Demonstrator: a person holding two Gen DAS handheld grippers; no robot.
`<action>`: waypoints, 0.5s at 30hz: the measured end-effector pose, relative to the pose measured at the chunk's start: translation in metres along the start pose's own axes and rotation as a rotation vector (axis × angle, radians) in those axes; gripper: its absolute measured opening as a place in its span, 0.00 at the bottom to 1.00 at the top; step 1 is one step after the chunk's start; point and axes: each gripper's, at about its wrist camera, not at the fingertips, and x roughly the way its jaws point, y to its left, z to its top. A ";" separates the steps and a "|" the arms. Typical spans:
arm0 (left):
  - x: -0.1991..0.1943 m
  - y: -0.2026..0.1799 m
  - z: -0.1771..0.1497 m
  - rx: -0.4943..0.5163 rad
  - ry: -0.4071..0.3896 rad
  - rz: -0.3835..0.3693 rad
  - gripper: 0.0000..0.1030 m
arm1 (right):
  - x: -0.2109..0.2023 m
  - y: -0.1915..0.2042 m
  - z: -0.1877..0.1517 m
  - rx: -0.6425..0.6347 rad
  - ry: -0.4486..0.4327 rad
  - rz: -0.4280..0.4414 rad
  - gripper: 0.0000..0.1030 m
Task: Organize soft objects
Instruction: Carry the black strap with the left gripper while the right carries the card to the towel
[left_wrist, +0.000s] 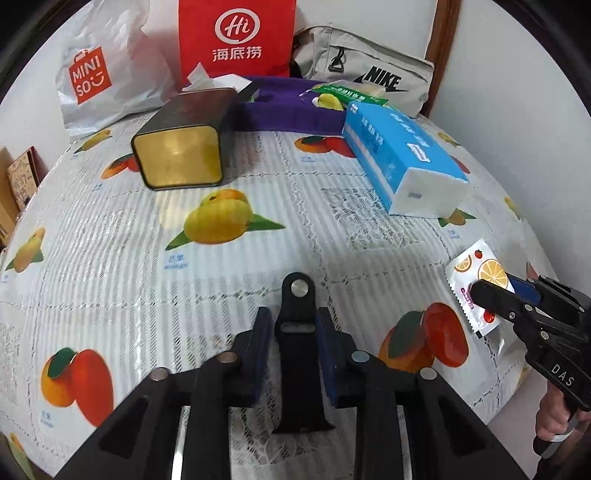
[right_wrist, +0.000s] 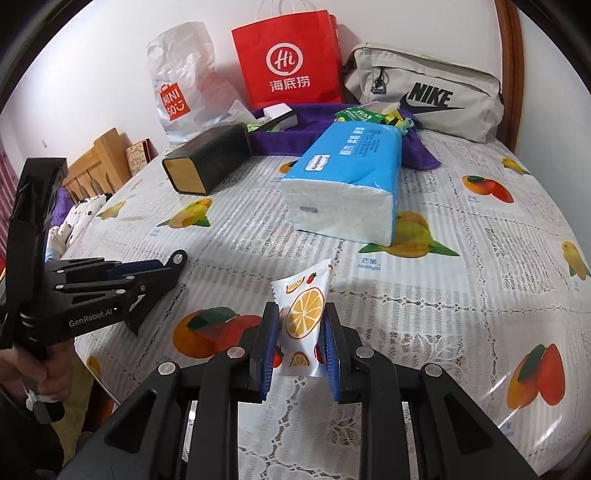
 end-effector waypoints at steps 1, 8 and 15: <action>-0.001 -0.001 -0.002 0.008 0.002 0.010 0.37 | 0.000 0.001 0.000 -0.006 0.003 -0.001 0.23; -0.004 -0.012 -0.014 0.078 -0.016 0.017 0.23 | 0.003 0.000 -0.002 -0.005 0.012 -0.003 0.23; -0.003 -0.013 -0.013 0.085 -0.025 -0.009 0.23 | 0.003 -0.005 -0.001 0.004 0.010 -0.013 0.23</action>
